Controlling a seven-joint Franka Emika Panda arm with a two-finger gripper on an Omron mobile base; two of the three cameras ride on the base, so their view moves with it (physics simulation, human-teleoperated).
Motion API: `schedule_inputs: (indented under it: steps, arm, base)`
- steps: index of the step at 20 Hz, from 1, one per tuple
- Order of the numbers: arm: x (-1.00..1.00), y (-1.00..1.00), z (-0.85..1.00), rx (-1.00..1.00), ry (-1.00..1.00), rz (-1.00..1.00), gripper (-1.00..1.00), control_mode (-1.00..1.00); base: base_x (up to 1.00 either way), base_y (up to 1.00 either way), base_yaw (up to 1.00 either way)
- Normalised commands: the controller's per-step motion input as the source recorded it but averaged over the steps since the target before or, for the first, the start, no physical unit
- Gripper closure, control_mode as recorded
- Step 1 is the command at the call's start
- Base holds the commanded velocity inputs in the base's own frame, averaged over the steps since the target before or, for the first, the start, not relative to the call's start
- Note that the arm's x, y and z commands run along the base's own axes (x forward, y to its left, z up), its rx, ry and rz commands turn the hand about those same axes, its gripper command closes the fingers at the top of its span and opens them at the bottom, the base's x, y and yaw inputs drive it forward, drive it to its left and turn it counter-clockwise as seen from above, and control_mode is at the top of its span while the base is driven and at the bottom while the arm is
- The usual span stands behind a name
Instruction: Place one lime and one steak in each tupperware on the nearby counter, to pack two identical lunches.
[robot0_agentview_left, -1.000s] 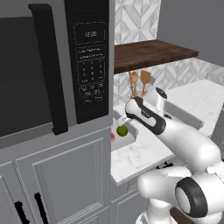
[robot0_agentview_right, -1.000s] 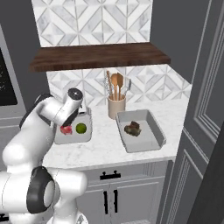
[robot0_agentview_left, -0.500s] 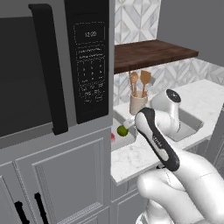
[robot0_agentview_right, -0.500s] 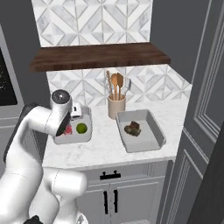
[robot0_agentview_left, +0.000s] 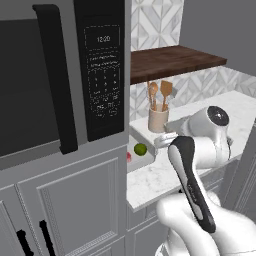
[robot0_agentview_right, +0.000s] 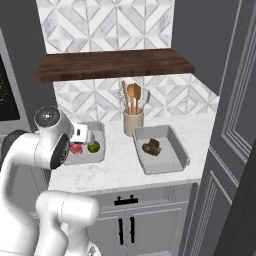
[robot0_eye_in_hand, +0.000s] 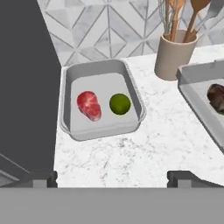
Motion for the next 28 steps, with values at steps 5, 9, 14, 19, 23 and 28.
schedule_inputs:
  steps: [5, 9, 14, 19, 23, 28]
  arm:
    - [-0.77, -0.10, 0.52, 0.00, -0.06, -0.17, -1.00, -1.00]
    - [-0.59, 0.00, 0.60, 0.00, -0.18, -0.06, -1.00, -1.00]
    - [-0.13, 0.00, 0.14, 0.00, -0.04, 0.00, -1.00, 1.00]
    - [0.00, 0.00, 0.00, 0.00, 0.00, 0.00, -1.00, 1.00]
    - [0.00, 0.00, 0.00, 0.00, 0.00, 0.00, -1.00, 1.00]
    - [0.00, 0.00, 0.00, 0.00, 0.00, 0.00, -1.00, 1.00]
  base:
    - [0.00, 0.00, 0.00]
    - [0.00, 0.00, 0.00]
    - [-0.62, 0.11, 0.00]
    - [-1.00, 0.78, -0.02]
    - [-0.97, 1.00, -0.06]
    - [-1.00, 0.60, -0.21]
